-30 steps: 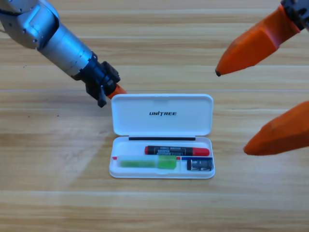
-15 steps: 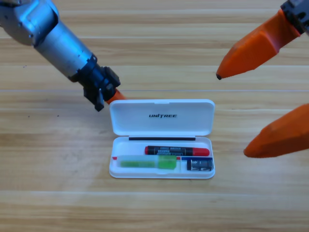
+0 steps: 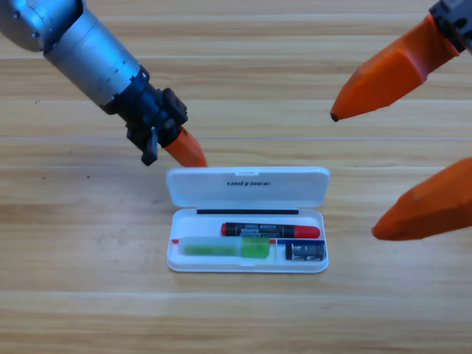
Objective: Clean up eraser and pencils
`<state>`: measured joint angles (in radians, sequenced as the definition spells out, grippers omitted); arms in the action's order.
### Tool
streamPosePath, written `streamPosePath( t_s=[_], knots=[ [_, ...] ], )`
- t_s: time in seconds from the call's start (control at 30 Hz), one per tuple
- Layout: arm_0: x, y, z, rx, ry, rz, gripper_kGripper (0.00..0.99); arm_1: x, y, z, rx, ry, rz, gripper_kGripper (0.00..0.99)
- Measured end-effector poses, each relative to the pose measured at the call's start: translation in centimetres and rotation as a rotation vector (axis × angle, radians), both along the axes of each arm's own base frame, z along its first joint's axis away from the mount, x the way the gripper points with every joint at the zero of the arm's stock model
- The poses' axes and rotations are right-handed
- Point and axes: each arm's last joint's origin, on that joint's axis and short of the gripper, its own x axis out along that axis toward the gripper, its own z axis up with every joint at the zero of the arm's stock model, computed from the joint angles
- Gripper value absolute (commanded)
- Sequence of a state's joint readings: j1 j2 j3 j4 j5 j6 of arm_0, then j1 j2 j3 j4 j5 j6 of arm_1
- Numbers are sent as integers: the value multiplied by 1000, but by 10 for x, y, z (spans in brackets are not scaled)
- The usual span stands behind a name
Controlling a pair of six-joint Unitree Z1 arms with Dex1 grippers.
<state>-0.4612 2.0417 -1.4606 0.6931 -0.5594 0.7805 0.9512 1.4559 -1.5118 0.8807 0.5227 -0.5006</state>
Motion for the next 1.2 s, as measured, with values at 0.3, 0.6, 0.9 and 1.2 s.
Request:
streamPosePath(
  t_s=[0.3,0.6,0.9,1.2],
  knots=[
    [-17,-4,-25,32,0,-33,0,0,0,-1,-3,2,0,946],
    [-22,-5,-34,46,-10,-41,0,-1,0,-2,-3,25,-1,946],
    [-33,-9,-45,58,-12,-61,0,-1,0,-5,-7,36,3,946],
    [-41,-12,-46,73,-34,-75,0,-1,0,-6,-10,39,3,946]
  ],
)
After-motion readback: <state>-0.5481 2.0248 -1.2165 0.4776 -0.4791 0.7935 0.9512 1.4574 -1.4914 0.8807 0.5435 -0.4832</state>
